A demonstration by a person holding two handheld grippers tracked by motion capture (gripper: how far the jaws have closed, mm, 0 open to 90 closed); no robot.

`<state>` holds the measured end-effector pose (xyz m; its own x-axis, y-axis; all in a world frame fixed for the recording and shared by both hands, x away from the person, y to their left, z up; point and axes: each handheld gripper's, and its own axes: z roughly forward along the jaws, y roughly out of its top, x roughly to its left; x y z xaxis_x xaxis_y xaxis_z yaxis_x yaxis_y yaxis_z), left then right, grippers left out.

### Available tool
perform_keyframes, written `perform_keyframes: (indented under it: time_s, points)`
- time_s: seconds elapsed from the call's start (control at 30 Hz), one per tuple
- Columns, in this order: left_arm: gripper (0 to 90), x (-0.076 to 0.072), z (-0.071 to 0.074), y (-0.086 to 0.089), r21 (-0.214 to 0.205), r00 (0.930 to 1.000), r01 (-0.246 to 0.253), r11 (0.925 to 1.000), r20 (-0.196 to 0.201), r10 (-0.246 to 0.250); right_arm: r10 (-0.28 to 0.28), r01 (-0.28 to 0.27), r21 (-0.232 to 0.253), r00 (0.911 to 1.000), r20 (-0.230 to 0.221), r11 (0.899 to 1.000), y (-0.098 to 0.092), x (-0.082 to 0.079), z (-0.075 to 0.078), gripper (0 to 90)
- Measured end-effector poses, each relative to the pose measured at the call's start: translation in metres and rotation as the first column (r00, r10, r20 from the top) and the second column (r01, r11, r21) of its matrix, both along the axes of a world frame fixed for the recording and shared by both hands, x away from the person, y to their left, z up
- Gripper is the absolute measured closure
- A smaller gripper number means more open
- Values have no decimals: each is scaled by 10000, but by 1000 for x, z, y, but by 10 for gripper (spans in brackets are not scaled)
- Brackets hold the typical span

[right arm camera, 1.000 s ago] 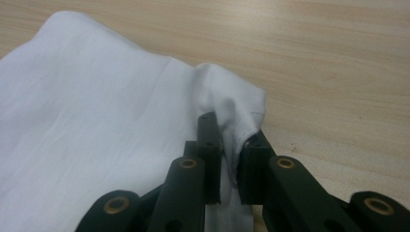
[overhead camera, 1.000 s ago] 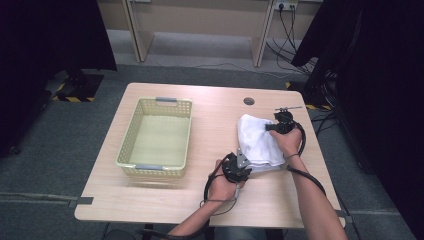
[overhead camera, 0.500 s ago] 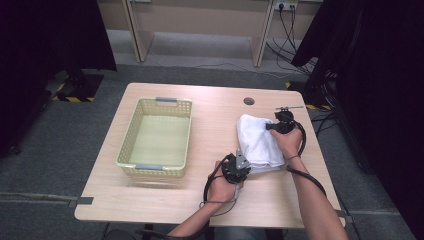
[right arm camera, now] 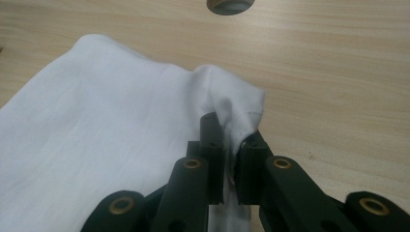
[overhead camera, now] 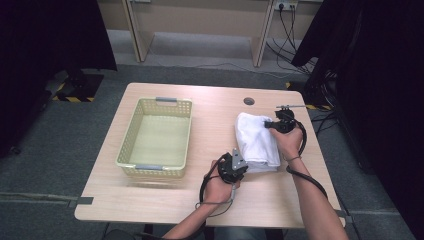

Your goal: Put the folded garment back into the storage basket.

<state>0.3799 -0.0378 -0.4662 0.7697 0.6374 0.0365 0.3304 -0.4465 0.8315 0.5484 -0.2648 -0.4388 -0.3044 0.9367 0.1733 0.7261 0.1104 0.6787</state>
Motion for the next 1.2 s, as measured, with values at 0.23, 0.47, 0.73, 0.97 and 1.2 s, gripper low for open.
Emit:
perform_keyframes:
  time_s: [0.23, 0.47, 0.73, 0.97, 1.2]
  points:
    - [823, -3, 3, 6, -92, 10000, -12, 10000, 63, 13, 10, -10, 126, 10000, 32, 9999, 2, -4, 2, 845]
    - [834, -6, 6, 12, -54, 9999, 57, 10000, 143, -56, 119, -122, 199, 9998, 181, 9997, 7, -8, 5, 845]
    - [834, -10, 10, 18, -163, 9998, 33, 9999, 175, -30, 201, -207, 285, 9996, 212, 9994, 10, -11, 10, 845]
    - [834, -13, 15, 27, -243, 9998, -14, 9997, 179, 18, 346, -356, 356, 9990, 295, 9987, 15, -13, 14, 845]
    - [834, -15, 16, 36, -283, 9999, -30, 9996, 152, 34, 449, -461, 371, 9985, 317, 9982, 22, -15, 17, 845]
